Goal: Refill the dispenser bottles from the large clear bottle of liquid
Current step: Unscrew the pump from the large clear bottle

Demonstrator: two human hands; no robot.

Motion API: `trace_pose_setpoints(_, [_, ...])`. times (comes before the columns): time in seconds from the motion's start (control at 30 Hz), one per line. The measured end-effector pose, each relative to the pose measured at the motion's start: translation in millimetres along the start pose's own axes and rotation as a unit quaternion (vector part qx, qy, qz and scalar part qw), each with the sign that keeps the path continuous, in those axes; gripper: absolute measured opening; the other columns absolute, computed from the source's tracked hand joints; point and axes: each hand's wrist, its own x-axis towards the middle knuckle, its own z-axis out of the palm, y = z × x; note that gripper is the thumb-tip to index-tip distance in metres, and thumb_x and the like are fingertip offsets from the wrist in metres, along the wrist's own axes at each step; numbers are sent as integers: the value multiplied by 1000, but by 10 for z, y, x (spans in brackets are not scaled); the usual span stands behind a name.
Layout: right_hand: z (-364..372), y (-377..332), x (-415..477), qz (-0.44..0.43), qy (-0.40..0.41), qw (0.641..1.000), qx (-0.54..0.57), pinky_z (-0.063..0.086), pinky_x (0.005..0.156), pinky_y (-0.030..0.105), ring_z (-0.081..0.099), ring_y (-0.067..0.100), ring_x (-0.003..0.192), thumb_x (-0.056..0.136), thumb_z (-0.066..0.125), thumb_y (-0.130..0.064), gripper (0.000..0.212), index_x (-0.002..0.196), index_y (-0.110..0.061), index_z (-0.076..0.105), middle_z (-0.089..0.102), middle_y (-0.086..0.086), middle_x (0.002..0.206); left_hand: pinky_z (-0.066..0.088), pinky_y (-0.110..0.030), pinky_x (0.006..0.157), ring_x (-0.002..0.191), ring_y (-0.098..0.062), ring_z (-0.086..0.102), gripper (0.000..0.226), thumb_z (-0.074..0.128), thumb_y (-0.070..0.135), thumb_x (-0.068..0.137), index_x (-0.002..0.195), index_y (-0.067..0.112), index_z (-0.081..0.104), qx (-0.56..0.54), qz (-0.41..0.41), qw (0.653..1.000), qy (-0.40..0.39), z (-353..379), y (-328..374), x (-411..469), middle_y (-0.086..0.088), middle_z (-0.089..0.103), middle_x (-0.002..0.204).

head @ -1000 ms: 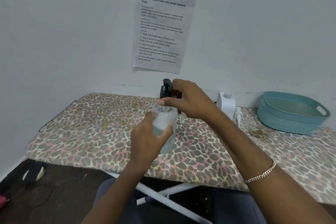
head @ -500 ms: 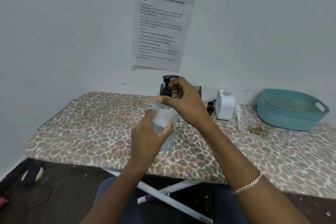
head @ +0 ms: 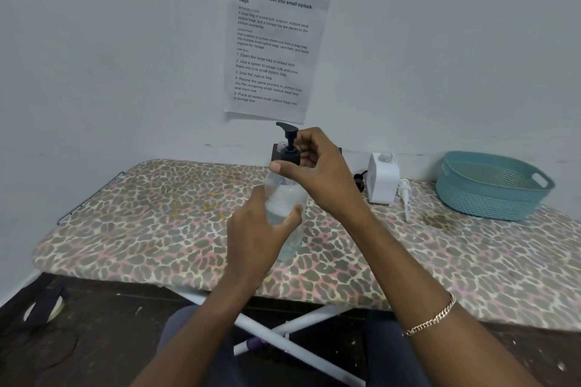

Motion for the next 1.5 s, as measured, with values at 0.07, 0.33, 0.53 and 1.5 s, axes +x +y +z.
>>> trace_pose_setpoints(0.07, [-31,13,-17,0,9,1000,21,56,90,27,69,10,98,82,90,-26,40,111,-19,63,72,-4,106,54,-40,59,63,-18,62,52,75,57,88,112,14,59,-1,3,1000,-2,-2,3,-13,1,62,78])
trace_pose_setpoints(0.33, [-171,25,-33,-31,-96,993,65,48,114,40,61,19,134,104,56,-11,36,139,-9,61,66,7,141,54,-39,59,66,-18,63,49,78,54,87,112,15,59,-10,7,1000,-8,-9,-27,-13,1,65,82])
trace_pose_setpoints(0.53, [-12,-12,-73,-5,-5,999,35,50,89,17,59,1,94,87,86,-33,46,124,-28,59,58,-1,110,39,-29,56,58,-17,55,50,77,51,89,113,11,59,8,18,1000,-5,8,-32,6,4,55,72])
trace_pose_setpoints(1.5, [196,131,-177,-49,99,993,42,55,100,30,70,8,111,105,63,-16,24,129,-13,66,75,-5,116,50,-38,57,63,-22,62,49,79,50,87,109,12,57,3,27,1000,-6,17,-51,2,-1,63,76])
